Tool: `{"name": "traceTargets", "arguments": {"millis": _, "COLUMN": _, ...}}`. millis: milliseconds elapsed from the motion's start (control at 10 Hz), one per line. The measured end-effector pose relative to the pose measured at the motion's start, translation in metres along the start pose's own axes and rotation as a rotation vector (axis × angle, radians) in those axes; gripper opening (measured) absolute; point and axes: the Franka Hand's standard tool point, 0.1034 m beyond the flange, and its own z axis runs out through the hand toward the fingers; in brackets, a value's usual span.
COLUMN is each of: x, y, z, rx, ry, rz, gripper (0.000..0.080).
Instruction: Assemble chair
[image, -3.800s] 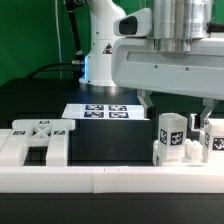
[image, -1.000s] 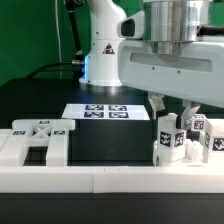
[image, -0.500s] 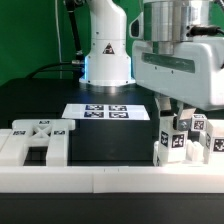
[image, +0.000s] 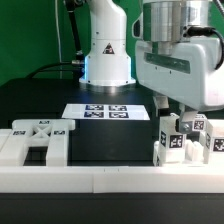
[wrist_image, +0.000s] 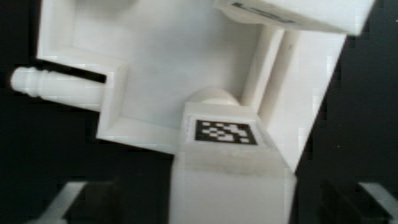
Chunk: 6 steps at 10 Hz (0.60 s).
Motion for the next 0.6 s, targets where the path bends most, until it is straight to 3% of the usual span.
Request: {"name": "traceTargets", "arguments": {"millis": 600, "x": -0.0011, "y": -0.0005, "z": 0.0003, "rx": 0.002, "ry": 0.002, "rz": -0.495, "gripper": 0.0649}}
